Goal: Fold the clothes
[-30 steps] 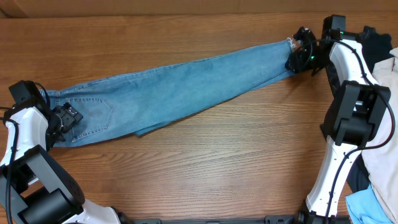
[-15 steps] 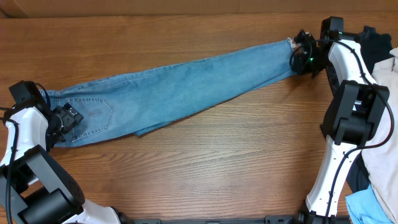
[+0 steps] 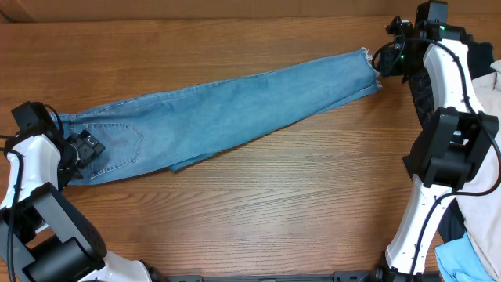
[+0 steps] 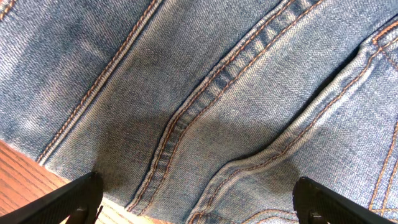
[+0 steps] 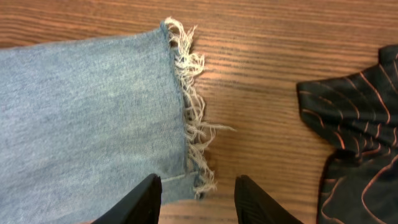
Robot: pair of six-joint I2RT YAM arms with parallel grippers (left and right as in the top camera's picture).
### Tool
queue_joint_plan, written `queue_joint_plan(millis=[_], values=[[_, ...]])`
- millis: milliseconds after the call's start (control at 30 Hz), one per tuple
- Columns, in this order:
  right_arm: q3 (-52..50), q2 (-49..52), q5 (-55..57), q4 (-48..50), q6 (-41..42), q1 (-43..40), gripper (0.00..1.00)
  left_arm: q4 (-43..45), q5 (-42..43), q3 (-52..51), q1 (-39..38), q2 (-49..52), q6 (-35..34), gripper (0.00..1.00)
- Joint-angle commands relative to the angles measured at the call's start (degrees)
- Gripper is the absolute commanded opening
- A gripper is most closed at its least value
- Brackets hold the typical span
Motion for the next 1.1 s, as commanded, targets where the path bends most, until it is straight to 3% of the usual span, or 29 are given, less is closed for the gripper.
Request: queue_joint_plan(millis=[0, 300, 533, 767, 1000, 1067], values=[[-4.5, -1.8, -1.9, 2.0, -0.7, 0.0, 0.42, -0.2, -0.1, -0.3, 0.3, 0.2, 0.9, 1.00], [-14.2, -1.8, -5.5, 10.7, -3.6, 0.9, 0.42, -0.3, -0.1, -0.3, 0.3, 0.2, 0.9, 1.00], [-14.4, -1.8, -5.4, 14.1, -3.4, 1.0, 0.50, -0.6, -0.1, -0.3, 0.3, 0.2, 0.9, 1.00], [-14.3, -1.9, -5.3, 16.6, -3.4, 1.0, 0.51, -0.7, -0.1, -0.3, 0.3, 0.2, 0.9, 1.00], [-14.3, -1.8, -7.0, 16.6, -3.5, 1.4, 0.39, -0.6, -0.1, -0.3, 0.3, 0.2, 0.9, 1.00], [-14.3, -1.8, -8.1, 16.7, -3.5, 1.7, 0.29, -0.6, -0.1, -0.3, 0.3, 0.2, 0.9, 1.00]])
